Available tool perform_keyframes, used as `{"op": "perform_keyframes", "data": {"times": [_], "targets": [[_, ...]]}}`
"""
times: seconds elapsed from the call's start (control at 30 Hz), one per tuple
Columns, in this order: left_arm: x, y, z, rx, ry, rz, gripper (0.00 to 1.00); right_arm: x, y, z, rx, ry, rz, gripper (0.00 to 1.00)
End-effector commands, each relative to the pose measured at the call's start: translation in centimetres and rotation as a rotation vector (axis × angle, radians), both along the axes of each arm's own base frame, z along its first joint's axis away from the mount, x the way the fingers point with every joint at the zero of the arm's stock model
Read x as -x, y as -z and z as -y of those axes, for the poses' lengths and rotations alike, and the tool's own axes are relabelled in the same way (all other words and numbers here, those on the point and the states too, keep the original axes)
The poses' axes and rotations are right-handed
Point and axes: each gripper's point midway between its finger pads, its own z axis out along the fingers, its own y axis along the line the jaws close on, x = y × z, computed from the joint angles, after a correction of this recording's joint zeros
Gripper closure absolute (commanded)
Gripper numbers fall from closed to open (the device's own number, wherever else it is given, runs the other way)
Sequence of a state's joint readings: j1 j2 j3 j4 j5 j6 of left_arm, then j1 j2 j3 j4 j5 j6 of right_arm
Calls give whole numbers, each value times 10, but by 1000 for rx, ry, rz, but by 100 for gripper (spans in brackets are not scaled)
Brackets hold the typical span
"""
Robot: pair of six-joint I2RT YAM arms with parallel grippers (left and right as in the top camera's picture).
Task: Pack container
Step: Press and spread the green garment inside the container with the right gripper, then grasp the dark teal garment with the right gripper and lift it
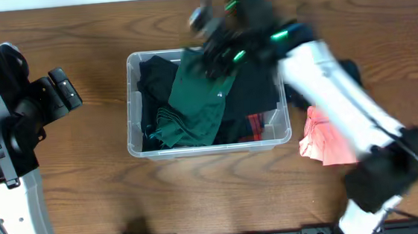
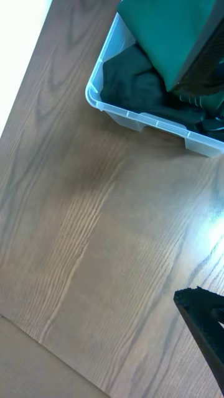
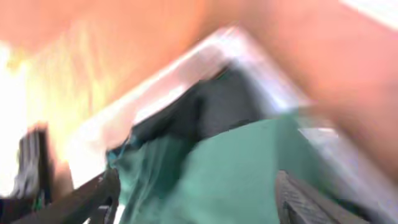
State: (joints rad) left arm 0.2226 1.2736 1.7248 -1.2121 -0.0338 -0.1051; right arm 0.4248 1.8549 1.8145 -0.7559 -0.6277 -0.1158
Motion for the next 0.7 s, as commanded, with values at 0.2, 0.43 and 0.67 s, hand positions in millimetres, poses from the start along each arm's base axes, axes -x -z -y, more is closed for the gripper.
{"op": "perform_keyframes", "data": {"times": [0.2, 0.43, 0.67], "targets": [[2, 1, -4, -5, -18, -5, 2, -56, -2, 208, -15, 590, -218, 12], [2, 1, -4, -5, -18, -5, 2, -48, 57, 339, 50, 812, -391, 8], [2, 1, -4, -5, -18, -5, 2, -35, 135, 426, 137, 970, -560, 13]]}}
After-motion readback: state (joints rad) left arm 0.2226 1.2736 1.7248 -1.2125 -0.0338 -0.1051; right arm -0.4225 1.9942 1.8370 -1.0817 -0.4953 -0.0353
